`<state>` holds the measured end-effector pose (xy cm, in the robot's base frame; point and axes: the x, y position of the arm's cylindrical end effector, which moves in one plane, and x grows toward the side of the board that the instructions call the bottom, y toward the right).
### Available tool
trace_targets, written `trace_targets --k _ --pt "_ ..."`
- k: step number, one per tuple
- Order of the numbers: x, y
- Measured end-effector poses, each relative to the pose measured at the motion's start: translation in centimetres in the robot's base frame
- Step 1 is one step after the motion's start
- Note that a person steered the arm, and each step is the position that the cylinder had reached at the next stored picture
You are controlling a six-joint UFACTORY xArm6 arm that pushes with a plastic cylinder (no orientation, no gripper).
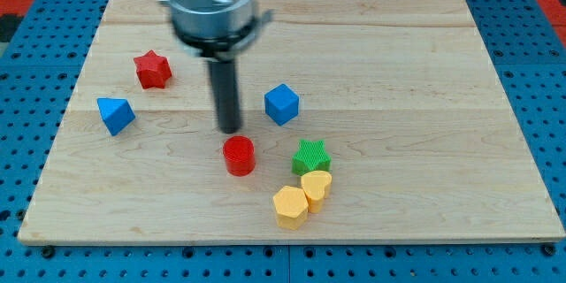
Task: Push the red circle towards the bottom center
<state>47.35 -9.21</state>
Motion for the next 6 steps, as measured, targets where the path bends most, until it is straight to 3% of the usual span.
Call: trace_targets --k 1,2,5,6 --pt "3.4 3.2" --pt "3.5 7.7" --pt "3.5 6.8" --pt "1.7 6.1"
